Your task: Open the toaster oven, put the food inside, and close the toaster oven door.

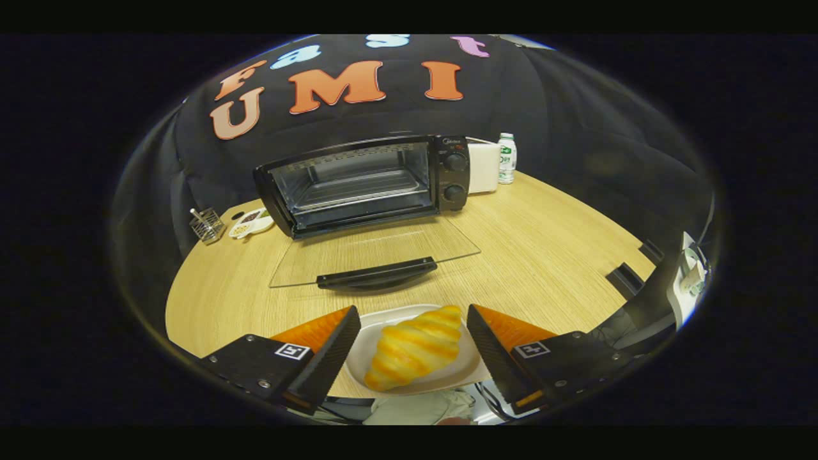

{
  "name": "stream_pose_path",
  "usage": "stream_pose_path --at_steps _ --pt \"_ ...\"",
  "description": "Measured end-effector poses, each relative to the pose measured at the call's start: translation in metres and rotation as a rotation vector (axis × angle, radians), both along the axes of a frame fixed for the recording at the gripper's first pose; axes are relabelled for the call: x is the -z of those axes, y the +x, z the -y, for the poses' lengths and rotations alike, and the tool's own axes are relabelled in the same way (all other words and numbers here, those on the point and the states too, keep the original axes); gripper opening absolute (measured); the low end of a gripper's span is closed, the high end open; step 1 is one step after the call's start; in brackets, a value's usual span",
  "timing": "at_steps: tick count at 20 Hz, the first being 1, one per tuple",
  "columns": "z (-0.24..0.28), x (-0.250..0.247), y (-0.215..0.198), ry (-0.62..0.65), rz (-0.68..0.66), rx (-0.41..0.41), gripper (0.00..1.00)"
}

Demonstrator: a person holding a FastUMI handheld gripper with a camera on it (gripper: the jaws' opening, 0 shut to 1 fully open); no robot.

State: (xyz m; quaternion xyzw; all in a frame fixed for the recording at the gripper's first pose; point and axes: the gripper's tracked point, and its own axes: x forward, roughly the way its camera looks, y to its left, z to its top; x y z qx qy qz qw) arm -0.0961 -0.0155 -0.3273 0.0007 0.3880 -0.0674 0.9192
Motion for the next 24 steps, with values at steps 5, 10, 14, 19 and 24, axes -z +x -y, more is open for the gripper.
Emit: stream_pose_path --at_steps 5,10,14,19,24 --pt "-0.010 0.018 -0.027 -0.020 -0.039 0.048 1.00" --pt "-0.014 0.041 -0.042 -0.044 -0.089 0.074 1.00" --pt "-0.011 0.050 -0.046 -0.036 -0.101 0.118 1.00" --pt "-0.011 0.058 -0.049 -0.003 -0.104 0.137 0.90" --pt "-0.020 0.046 -0.044 0.074 -0.060 0.136 0.71"
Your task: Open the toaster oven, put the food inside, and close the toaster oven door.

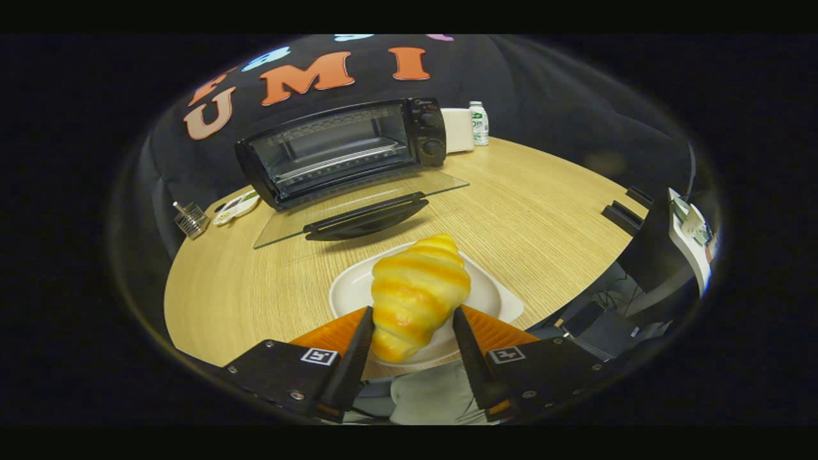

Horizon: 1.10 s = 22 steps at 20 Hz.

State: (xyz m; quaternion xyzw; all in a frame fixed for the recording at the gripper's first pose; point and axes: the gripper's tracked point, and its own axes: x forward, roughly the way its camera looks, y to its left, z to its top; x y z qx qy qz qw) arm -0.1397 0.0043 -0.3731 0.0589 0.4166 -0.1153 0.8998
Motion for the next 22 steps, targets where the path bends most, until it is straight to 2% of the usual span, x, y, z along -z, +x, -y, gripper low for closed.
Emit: stream_pose_path --at_steps 4,9,15,22 --pt "0.002 -0.022 0.008 0.013 0.059 -0.017 0.62" --pt "-0.008 -0.053 0.031 0.078 0.142 -0.056 0.62" --pt "-0.030 -0.076 0.073 0.236 0.223 -0.085 0.61" --pt "-0.045 -0.096 0.140 0.399 0.344 -0.069 0.61"
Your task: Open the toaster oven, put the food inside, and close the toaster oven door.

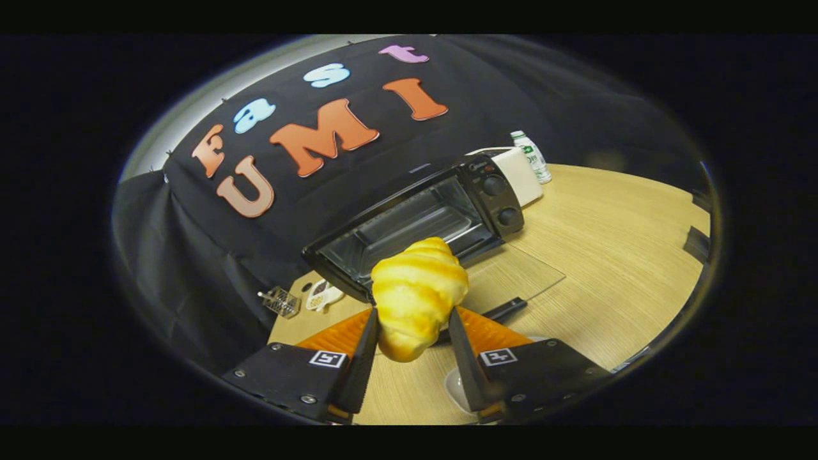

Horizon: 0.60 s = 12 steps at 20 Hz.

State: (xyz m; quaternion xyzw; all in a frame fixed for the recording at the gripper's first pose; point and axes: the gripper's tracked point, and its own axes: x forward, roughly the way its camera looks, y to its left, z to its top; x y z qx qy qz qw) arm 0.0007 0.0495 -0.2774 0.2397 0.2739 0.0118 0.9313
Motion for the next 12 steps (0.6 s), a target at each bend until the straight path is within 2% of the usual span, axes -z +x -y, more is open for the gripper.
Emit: stream_pose_path --at_steps 4,12 --pt "-0.017 -0.001 0.039 0.106 0.035 0.006 0.61" --pt "-0.042 0.026 0.098 0.180 0.020 0.038 0.61"
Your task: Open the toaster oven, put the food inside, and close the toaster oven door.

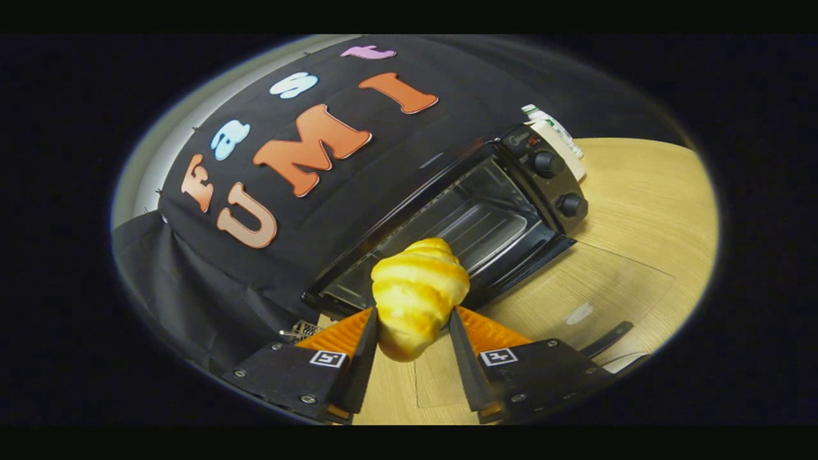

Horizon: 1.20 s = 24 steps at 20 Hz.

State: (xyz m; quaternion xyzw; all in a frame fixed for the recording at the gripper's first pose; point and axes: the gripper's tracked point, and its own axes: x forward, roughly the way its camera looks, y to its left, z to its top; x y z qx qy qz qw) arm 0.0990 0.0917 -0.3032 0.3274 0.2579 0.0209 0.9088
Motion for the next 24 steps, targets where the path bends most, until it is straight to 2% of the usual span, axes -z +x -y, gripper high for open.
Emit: stream_pose_path --at_steps 6,16,18,24 --pt "-0.003 0.009 0.040 0.001 0.012 0.057 0.61" --pt "-0.013 0.021 0.087 -0.041 0.062 0.080 0.63" --pt "-0.012 0.020 0.095 -0.045 0.077 0.096 0.71" --pt "-0.008 0.009 0.069 -0.101 0.074 0.095 0.94"
